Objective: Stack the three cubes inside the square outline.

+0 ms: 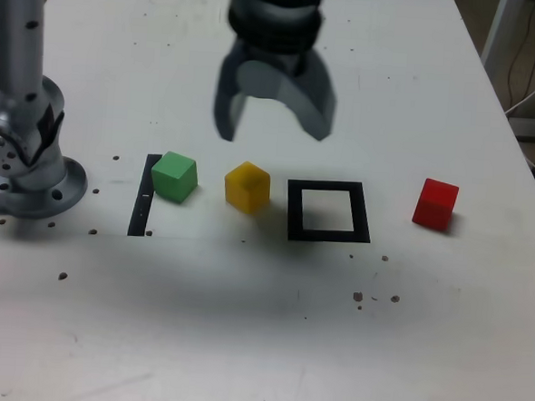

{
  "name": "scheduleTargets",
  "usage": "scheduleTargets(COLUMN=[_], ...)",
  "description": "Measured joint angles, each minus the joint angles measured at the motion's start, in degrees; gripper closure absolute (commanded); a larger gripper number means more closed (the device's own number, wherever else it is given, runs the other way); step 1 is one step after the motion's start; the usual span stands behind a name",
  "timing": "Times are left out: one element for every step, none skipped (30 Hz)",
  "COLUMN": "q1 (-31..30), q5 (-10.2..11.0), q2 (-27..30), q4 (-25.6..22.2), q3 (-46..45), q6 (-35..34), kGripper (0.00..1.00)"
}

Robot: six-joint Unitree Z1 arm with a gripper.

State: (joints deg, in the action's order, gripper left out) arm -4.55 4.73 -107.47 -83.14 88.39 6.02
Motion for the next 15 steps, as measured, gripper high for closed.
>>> scheduleTargets(q1=[-0.1,-0.2,-0.3,-0.3,-0.3,-0.3,-0.3,-0.3,-0.3,-0.3,-0.3,-0.3,-0.3,-0.3,-0.3], q5=[0.0,0.0,0.0,0.0,0.0,-0.1,-0.1,-0.2,-0.3,-0.3,-0.4,-0.4,-0.4,-0.5,-0.5], q2=[-0.8,-1.5,-2.1,-2.9,-3.6,-4.4,-5.4,-6.2,-7.0,-7.7,-8.4,-9.0,-9.8,-10.5,-11.3], q4=[-0.6,-1.2,-1.8,-2.5,-3.0,-3.3,-3.7,-4.0,-4.4,-4.8,-5.3,-5.8,-6.1,-6.3,-6.6], q3=[1.4,2.7,4.2,5.9,7.4,8.7,10.2,11.2,12.6,13.8,15.2,16.6,18.2,19.3,20.7], q6=[0.3,0.7,1.1,1.5,1.8,2.0,2.3,2.5,2.7,2.8,3.0,3.1,3.3,3.4,3.6], kGripper=[0.01,0.01,0.01,0.01,0.01,0.01,0.01,0.01,0.01,0.01,0.01,0.01,0.01,0.01,0.01])
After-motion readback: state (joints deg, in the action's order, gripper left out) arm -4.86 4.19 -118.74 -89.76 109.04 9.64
